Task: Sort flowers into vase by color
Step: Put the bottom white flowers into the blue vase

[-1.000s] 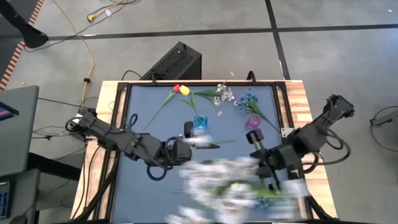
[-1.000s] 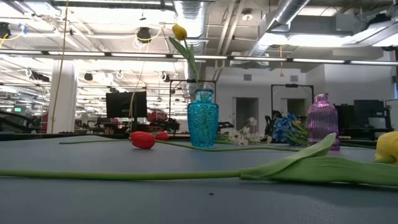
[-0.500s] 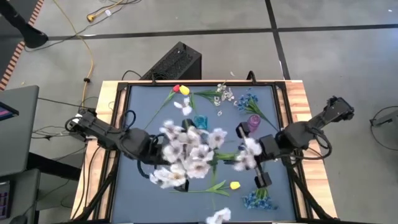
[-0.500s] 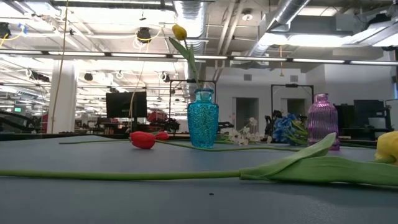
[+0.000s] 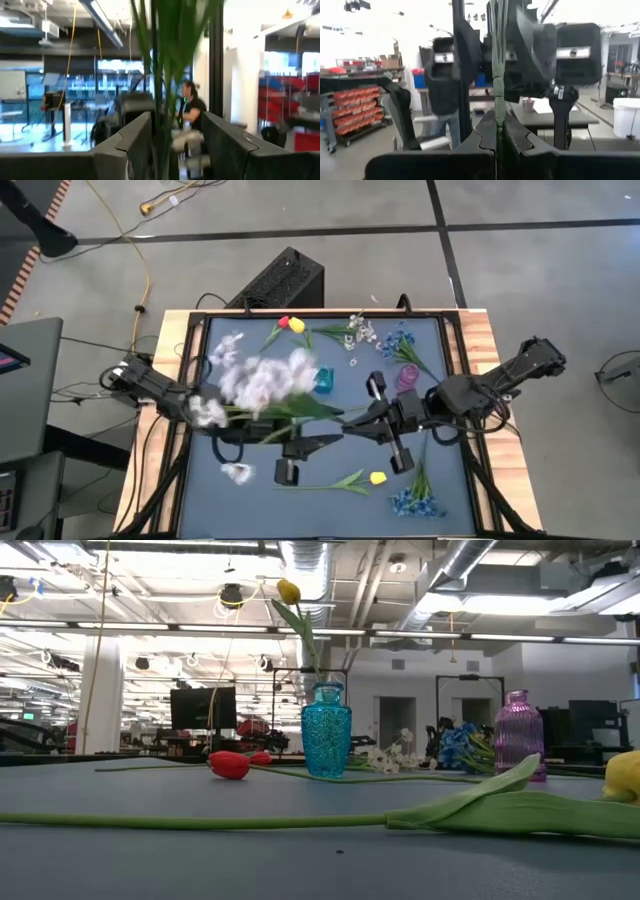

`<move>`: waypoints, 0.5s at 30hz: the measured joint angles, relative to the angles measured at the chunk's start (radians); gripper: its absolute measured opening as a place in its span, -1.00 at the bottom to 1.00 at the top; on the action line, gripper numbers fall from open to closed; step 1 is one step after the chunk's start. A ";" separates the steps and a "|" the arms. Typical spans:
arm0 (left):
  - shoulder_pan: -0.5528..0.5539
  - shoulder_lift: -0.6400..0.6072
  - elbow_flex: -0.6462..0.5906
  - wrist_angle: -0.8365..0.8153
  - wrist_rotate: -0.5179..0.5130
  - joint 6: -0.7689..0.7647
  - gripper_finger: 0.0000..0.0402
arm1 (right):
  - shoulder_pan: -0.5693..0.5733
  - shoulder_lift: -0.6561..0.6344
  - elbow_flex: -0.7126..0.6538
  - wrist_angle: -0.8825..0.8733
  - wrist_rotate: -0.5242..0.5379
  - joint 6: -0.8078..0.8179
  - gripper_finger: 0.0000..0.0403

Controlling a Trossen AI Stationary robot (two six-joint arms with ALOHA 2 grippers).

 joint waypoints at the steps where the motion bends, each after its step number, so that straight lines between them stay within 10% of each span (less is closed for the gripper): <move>1: -0.003 -0.011 0.000 -0.024 -0.011 -0.004 -0.18 | 0.000 -0.003 0.000 0.004 0.000 0.000 -0.85; 15: -0.011 -0.038 0.000 -0.067 -0.047 -0.020 -0.18 | -0.039 0.003 0.000 -0.024 -0.004 0.008 -0.85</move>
